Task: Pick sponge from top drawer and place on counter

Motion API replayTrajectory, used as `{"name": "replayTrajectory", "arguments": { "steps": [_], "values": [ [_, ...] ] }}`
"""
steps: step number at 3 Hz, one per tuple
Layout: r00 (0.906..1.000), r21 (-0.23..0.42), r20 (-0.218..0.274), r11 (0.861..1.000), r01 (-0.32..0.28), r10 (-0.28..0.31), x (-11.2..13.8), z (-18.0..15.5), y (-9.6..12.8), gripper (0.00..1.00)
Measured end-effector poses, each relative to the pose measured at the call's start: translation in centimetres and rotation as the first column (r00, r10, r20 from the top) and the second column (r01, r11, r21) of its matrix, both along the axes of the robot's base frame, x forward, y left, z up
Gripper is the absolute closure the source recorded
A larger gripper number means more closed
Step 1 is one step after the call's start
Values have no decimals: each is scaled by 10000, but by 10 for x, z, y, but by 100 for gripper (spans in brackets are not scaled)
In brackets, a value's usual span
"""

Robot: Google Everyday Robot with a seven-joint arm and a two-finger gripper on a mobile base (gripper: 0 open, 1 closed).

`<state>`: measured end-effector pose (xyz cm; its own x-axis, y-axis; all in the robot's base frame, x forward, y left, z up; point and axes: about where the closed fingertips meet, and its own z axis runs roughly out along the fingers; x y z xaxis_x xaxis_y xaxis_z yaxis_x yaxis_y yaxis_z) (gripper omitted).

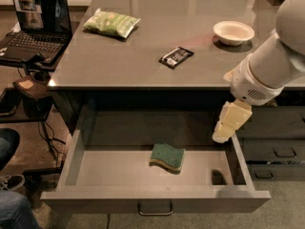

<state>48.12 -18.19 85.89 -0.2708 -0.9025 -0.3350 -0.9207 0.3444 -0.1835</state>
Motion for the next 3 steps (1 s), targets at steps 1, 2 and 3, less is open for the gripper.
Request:
{"name": "replayTrajectory", "arguments": {
  "steps": [1,2,3],
  "values": [
    [10000,1,-1,10000,0,0,0,0,0,0],
    [9973,1058,-643,9940,-272,341,-6,-44,14,0],
    [9817,2952,-1533,9533,-634,1127,-16,-124,56,0]
  ]
}}
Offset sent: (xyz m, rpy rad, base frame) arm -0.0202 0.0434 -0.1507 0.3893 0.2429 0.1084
